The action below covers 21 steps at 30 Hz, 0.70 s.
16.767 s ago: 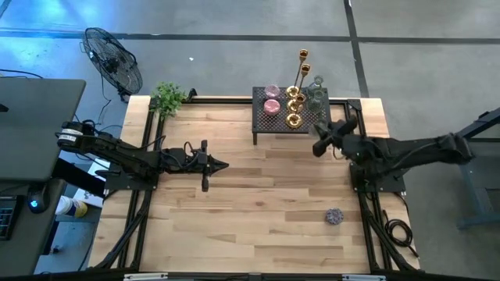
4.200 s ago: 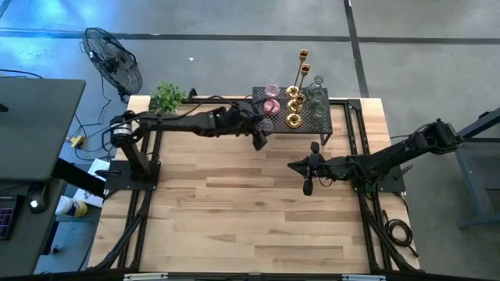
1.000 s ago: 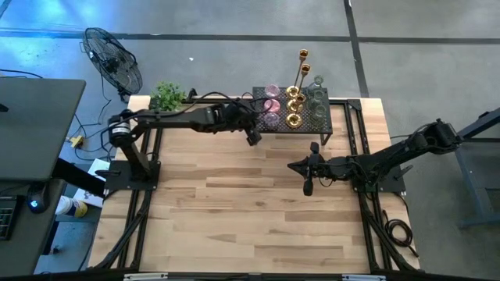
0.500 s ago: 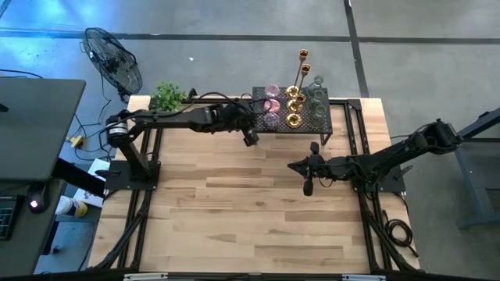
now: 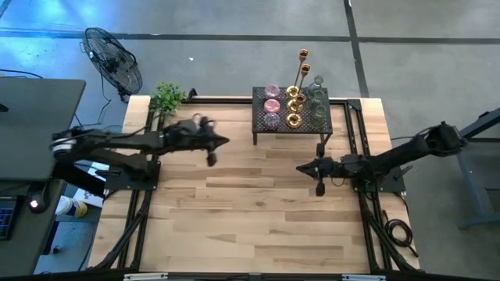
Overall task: Pick & Place candle stick holders
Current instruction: Return to Home Position
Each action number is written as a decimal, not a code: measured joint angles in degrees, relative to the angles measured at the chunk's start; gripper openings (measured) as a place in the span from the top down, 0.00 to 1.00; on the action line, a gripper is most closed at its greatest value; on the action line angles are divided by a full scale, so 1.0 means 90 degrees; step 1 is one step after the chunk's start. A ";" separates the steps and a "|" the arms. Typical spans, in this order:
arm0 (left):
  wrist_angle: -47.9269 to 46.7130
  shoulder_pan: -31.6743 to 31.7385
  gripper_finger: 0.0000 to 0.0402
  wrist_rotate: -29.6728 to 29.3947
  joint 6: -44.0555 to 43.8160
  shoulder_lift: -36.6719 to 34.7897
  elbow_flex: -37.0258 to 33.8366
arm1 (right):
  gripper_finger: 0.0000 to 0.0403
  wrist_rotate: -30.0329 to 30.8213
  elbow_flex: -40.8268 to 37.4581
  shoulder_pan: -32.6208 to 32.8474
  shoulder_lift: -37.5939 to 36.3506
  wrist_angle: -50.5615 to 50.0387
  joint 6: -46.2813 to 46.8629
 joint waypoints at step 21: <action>-0.2552 0.0000 0.99 -0.0149 -0.0051 -0.6854 -0.2118 | 1.00 -0.0510 -0.0028 -0.1206 -0.5232 -0.4577 -0.0321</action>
